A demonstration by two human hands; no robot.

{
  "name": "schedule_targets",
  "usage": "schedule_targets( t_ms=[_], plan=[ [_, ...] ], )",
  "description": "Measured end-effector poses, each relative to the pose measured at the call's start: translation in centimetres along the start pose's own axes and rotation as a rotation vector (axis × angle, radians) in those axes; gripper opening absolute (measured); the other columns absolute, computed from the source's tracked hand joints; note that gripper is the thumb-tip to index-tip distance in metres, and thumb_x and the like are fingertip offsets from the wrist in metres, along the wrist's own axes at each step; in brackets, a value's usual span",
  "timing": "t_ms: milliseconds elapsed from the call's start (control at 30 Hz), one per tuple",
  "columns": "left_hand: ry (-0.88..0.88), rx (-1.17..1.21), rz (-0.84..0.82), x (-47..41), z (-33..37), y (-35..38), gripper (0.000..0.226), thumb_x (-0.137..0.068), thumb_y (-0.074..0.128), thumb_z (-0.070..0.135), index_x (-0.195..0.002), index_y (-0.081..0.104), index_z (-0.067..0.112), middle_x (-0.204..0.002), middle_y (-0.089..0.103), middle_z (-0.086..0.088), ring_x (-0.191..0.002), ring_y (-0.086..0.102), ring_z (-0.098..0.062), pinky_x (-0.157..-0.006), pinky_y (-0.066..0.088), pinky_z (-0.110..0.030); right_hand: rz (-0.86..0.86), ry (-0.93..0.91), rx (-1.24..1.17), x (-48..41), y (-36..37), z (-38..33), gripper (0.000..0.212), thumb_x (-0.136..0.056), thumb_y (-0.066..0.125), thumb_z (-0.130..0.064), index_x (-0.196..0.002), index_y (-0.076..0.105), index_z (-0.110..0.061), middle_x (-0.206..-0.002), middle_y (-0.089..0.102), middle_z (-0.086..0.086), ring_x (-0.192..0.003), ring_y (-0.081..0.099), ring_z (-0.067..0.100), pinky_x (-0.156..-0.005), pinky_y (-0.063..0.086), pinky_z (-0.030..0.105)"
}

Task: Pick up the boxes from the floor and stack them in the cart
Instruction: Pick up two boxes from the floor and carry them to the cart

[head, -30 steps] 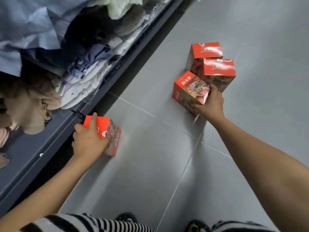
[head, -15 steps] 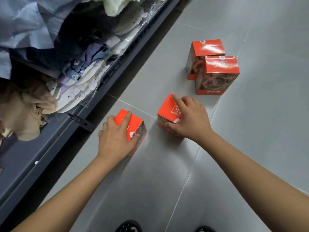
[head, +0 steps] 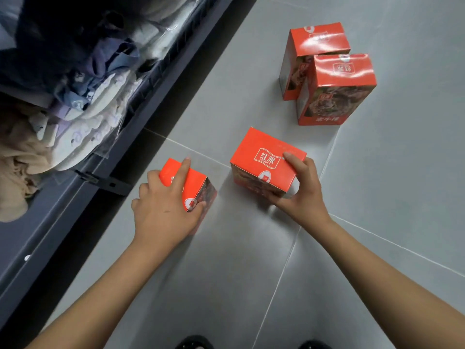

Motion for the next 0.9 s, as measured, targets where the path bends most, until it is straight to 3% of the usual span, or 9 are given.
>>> schedule_targets(
  t_ms=[100, 200, 300, 433, 600, 800, 900],
  plan=[
    [-0.039, 0.035, -0.07, -0.3, -0.2, -0.3, 0.083, -0.073, 0.067, 0.052, -0.144, 0.027, 0.04, -0.119, 0.038, -0.013, -0.104, 0.048, -0.039, -0.086, 0.044, -0.049, -0.046, 0.059, 0.053, -0.3, 0.1, -1.1, 0.09, -0.062, 0.09, -0.018, -0.134, 0.038, -0.028, -0.122, 0.043, 0.013, -0.112, 0.042, 0.006, -0.099, 0.033, 0.007],
    [-0.114, 0.093, -0.12, 0.1, -0.7, -2.4, 0.078, -0.073, 0.068, 0.047, -0.142, 0.032, 0.038, -0.119, 0.039, -0.014, -0.105, 0.048, -0.041, -0.087, 0.043, -0.05, -0.124, 0.209, 0.054, -1.4, -0.8, -4.1, 0.086, -0.063, 0.082, -0.038, -0.137, 0.037, -0.036, -0.116, 0.039, 0.0, -0.108, 0.048, 0.013, -0.097, 0.042, 0.021],
    [-0.185, 0.107, -0.152, 1.4, -1.3, -7.2, 0.077, -0.073, 0.068, 0.045, -0.14, 0.033, 0.038, -0.119, 0.04, -0.015, -0.107, 0.048, -0.041, -0.086, 0.044, -0.05, -0.225, 0.301, 0.086, -2.7, -3.3, -9.9, 0.085, -0.058, 0.064, -0.054, -0.138, 0.038, -0.038, -0.112, 0.039, -0.002, -0.107, 0.051, 0.021, -0.093, 0.045, 0.03],
    [-0.24, 0.148, -0.201, 4.7, -1.7, -16.1, 0.078, -0.073, 0.069, 0.045, -0.14, 0.031, 0.037, -0.12, 0.041, -0.016, -0.106, 0.049, -0.043, -0.085, 0.046, -0.052, -0.358, 0.33, 0.171, -4.3, -7.6, -19.7, 0.093, -0.055, 0.057, -0.063, -0.14, 0.041, -0.031, -0.111, 0.039, -0.002, -0.106, 0.05, 0.021, -0.089, 0.042, 0.027],
    [-0.242, 0.115, -0.252, 9.4, -1.2, -28.7, 0.078, -0.074, 0.069, 0.045, -0.142, 0.032, 0.036, -0.124, 0.04, -0.017, -0.109, 0.048, -0.044, -0.088, 0.045, -0.052, -0.458, 0.31, 0.199, -6.4, -13.6, -32.4, 0.092, -0.055, 0.056, -0.06, -0.14, 0.04, -0.03, -0.108, 0.04, 0.001, -0.103, 0.049, 0.022, -0.085, 0.04, 0.025],
    [-0.263, 0.128, -0.249, 14.7, -1.0, -43.3, 0.082, -0.072, 0.071, 0.048, -0.143, 0.03, 0.038, -0.124, 0.039, -0.016, -0.108, 0.049, -0.043, -0.089, 0.046, -0.05, -0.461, 0.291, 0.183, -8.4, -21.1, -46.7, 0.09, -0.053, 0.059, -0.054, -0.138, 0.041, -0.033, -0.106, 0.041, 0.001, -0.1, 0.051, 0.022, -0.083, 0.042, 0.026],
    [-0.289, 0.134, -0.234, 17.0, -1.3, -50.3, 0.083, -0.073, 0.071, 0.05, -0.142, 0.028, 0.038, -0.123, 0.041, -0.017, -0.11, 0.049, -0.042, -0.088, 0.045, -0.048, -0.498, 0.251, 0.158, -9.3, -23.6, -52.9, 0.088, -0.054, 0.068, -0.045, -0.138, 0.043, -0.03, -0.11, 0.044, 0.002, -0.101, 0.051, 0.021, -0.085, 0.041, 0.026]
  ],
)
Point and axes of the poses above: each hand's wrist, its own x-axis away from the middle knuckle, its own y-axis out of the palm, z = x × y, the point moved 8 cm from there along -x, towards the middle knuckle
